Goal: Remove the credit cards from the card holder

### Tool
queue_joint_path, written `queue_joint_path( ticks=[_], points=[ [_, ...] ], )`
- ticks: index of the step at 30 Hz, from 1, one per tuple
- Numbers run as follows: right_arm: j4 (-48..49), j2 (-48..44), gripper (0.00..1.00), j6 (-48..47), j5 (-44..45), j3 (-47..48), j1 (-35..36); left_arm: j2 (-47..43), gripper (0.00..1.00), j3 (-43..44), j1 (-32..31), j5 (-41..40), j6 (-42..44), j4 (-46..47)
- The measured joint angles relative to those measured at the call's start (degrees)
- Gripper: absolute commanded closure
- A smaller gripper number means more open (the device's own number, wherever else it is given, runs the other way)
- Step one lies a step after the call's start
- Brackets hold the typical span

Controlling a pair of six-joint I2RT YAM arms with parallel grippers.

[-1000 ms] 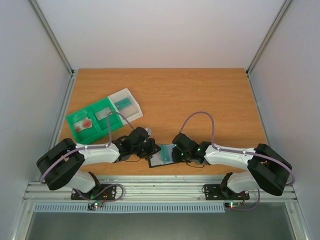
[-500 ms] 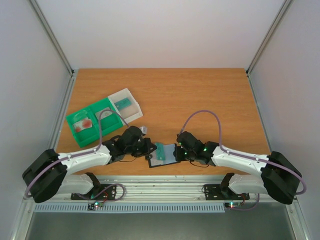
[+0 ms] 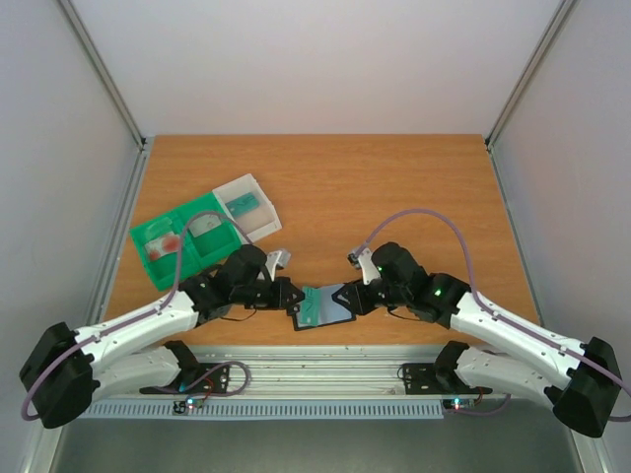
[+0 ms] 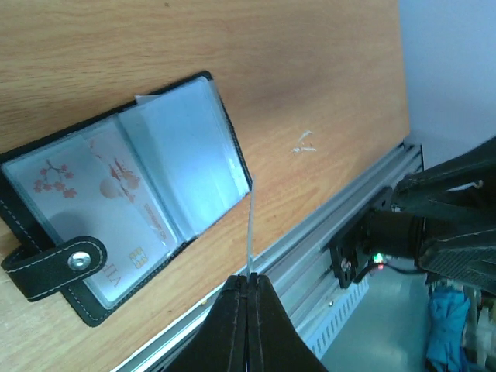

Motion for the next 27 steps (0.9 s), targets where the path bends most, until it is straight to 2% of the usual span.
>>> queue_joint_path(
  ticks=[5, 10, 15, 27],
  points=[
    [-3.1, 0.57, 0.61, -2.03, -6.56, 2.03, -1.55, -0.02, 1.0, 3.65, 0.02, 4.85, 5.73, -5.25],
    [-5.07, 3.41, 0.53, -4.04, -13.57, 5.77, -3.34, 0.04, 1.0, 4.37, -0.2, 10.29, 9.01, -6.71],
    [-5.09, 6.03, 0.51, -5.95, -19.56, 6.64, -3.98, 0.04, 0.99, 4.37, -1.14, 13.77, 10.29, -7.02],
    [-4.61, 11.43, 0.49, -8.2, -27.21, 6.6, -4.31, 0.02, 1.0, 4.37, -2.6, 18.23, 11.82, -6.91]
  ],
)
